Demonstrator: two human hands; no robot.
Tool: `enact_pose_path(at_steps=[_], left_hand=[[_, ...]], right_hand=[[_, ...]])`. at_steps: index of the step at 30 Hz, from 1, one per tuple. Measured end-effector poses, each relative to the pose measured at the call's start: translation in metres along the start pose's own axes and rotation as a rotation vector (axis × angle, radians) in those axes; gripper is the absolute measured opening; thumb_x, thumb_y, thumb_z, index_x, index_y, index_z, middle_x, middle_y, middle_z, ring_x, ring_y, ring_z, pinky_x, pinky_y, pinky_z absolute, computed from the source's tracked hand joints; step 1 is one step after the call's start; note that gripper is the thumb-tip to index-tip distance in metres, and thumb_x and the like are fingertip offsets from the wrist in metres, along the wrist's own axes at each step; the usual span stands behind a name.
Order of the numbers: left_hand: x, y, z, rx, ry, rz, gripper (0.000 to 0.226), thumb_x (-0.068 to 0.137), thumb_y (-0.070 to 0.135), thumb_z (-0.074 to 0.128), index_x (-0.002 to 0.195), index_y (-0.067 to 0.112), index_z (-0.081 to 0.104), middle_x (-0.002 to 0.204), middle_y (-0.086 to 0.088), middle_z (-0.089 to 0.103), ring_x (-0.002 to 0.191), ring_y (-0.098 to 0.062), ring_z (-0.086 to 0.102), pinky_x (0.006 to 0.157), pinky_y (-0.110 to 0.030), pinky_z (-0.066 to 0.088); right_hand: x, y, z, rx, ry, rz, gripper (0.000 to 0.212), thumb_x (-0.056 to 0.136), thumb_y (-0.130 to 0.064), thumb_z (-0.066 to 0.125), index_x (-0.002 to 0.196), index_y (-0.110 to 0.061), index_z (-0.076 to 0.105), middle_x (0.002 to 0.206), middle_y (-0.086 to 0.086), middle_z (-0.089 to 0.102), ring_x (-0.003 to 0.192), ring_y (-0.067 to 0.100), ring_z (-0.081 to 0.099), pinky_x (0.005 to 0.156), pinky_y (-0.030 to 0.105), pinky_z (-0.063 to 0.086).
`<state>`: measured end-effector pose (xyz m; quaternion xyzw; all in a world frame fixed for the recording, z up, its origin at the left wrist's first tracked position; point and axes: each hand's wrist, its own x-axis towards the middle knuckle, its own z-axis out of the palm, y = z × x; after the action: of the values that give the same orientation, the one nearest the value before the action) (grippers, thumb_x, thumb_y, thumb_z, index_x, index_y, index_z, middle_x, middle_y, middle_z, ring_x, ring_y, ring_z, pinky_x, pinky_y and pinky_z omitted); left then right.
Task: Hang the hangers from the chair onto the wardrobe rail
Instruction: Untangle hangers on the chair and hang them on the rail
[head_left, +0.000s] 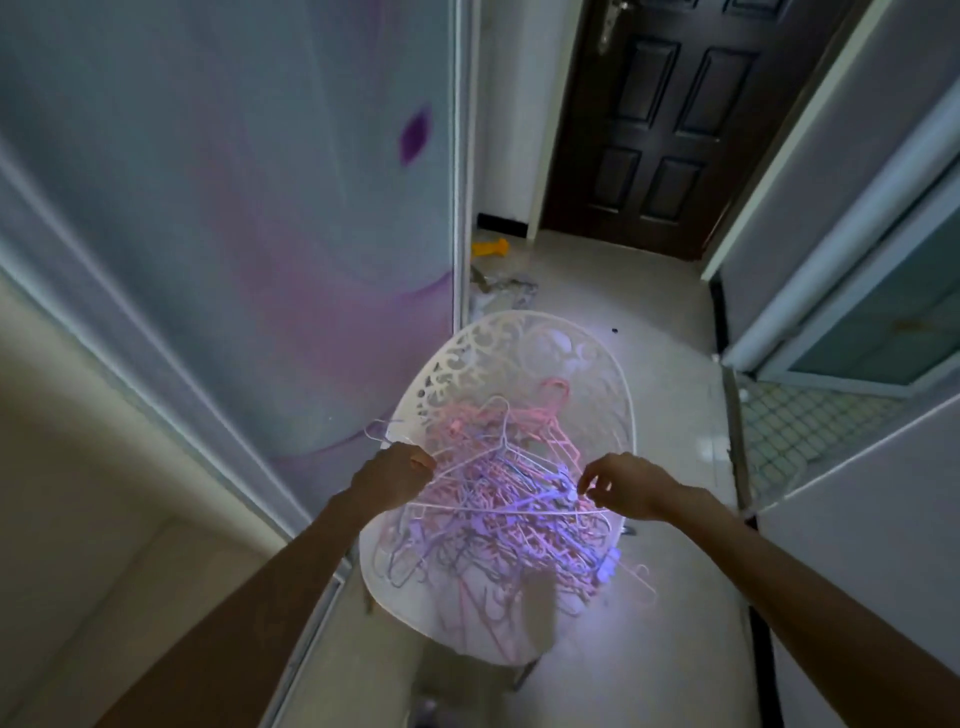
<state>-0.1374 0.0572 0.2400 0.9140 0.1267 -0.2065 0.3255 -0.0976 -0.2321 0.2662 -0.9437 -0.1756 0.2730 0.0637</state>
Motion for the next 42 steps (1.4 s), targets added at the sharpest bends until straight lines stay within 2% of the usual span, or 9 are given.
enact_pose_path(at_steps=[5, 9, 12, 17, 21, 23, 28, 34, 42], left_hand=[[0.074, -0.020, 0.037, -0.007, -0.154, 0.013, 0.026, 0.092, 0.008, 0.055, 0.115, 0.006, 0.065, 0.123, -0.013, 0.063, 0.113, -0.023, 0.059, 0.064, 0.000, 0.035], [0.136, -0.030, 0.056, -0.113, -0.029, 0.048, 0.028, 0.088, 0.003, 0.047, 0.102, 0.005, 0.071, 0.111, -0.008, 0.067, 0.104, -0.014, 0.065, 0.073, -0.011, 0.038], [0.186, -0.051, 0.083, 0.074, -0.093, -0.060, 0.038, 0.090, 0.015, 0.054, 0.128, 0.016, 0.054, 0.136, -0.008, 0.053, 0.120, -0.023, 0.055, 0.098, -0.025, 0.038], [0.234, -0.073, 0.115, 0.106, 0.076, 0.017, 0.052, 0.083, 0.029, 0.065, 0.131, 0.015, 0.052, 0.137, -0.012, 0.049, 0.122, -0.031, 0.051, 0.102, -0.040, 0.042], [0.256, -0.097, 0.143, 0.371, 0.081, 0.038, 0.079, 0.081, 0.073, 0.020, 0.133, 0.022, 0.051, 0.136, -0.018, 0.052, 0.121, -0.046, 0.050, 0.087, -0.067, 0.039], [0.256, -0.096, 0.151, 0.396, 0.074, 0.046, 0.102, 0.068, 0.084, -0.010, 0.143, 0.032, 0.033, 0.151, -0.010, 0.033, 0.138, -0.042, 0.030, 0.098, -0.071, 0.024], [0.259, -0.082, 0.161, 0.226, 0.046, 0.107, 0.113, 0.052, 0.091, -0.017, 0.143, 0.040, 0.029, 0.159, -0.008, 0.004, 0.145, -0.028, 0.016, 0.114, -0.046, 0.022], [0.266, -0.101, 0.139, -0.056, 0.079, 0.152, 0.094, 0.075, 0.086, 0.012, 0.119, 0.021, 0.065, 0.127, -0.002, 0.062, 0.121, -0.018, 0.055, 0.104, -0.039, 0.043], [0.239, -0.087, 0.101, 0.088, 0.130, 0.312, 0.057, 0.080, 0.052, 0.047, 0.126, 0.019, 0.059, 0.128, 0.001, 0.061, 0.118, -0.013, 0.054, 0.097, -0.014, 0.032]], right_hand=[[0.061, 0.048, 0.036, 0.059, -0.038, 0.078, 0.026, 0.090, -0.021, 0.052, 0.112, -0.026, 0.066, 0.117, 0.005, 0.065, 0.112, 0.023, 0.057, 0.089, 0.026, 0.044], [0.122, 0.062, 0.060, 0.070, -0.015, 0.089, 0.027, 0.092, -0.024, 0.049, 0.115, -0.024, 0.064, 0.118, 0.006, 0.065, 0.111, 0.024, 0.058, 0.088, 0.026, 0.044], [0.176, 0.067, 0.081, 0.083, 0.033, 0.079, 0.029, 0.094, -0.025, 0.046, 0.119, -0.023, 0.060, 0.120, 0.006, 0.064, 0.113, 0.025, 0.058, 0.090, 0.030, 0.044], [0.241, 0.056, 0.119, 0.093, 0.175, 0.059, 0.037, 0.093, -0.030, 0.047, 0.129, -0.019, 0.050, 0.127, 0.008, 0.057, 0.119, 0.027, 0.051, 0.094, 0.034, 0.043], [0.280, 0.054, 0.154, 0.152, 0.125, 0.035, 0.039, 0.093, -0.038, 0.048, 0.127, -0.019, 0.049, 0.118, 0.011, 0.063, 0.112, 0.031, 0.056, 0.087, 0.036, 0.044], [0.284, 0.056, 0.163, 0.271, 0.197, -0.038, 0.033, 0.093, -0.041, 0.046, 0.115, -0.021, 0.059, 0.108, 0.010, 0.067, 0.103, 0.032, 0.060, 0.077, 0.037, 0.046], [0.271, 0.063, 0.161, 0.342, 0.472, -0.114, 0.045, 0.086, -0.047, 0.031, 0.095, -0.020, 0.066, 0.084, 0.001, 0.070, 0.081, 0.025, 0.062, 0.058, 0.029, 0.035], [0.263, 0.070, 0.145, 0.587, 0.443, -0.159, 0.008, 0.088, -0.025, 0.061, 0.086, -0.024, 0.069, 0.059, -0.030, 0.052, 0.054, -0.008, 0.046, 0.052, 0.012, 0.029], [0.241, 0.066, 0.111, 1.009, 0.201, -0.158, 0.045, 0.092, -0.013, 0.057, 0.051, -0.024, 0.042, 0.051, -0.011, 0.022, 0.051, 0.002, 0.019, 0.051, 0.018, 0.018]])
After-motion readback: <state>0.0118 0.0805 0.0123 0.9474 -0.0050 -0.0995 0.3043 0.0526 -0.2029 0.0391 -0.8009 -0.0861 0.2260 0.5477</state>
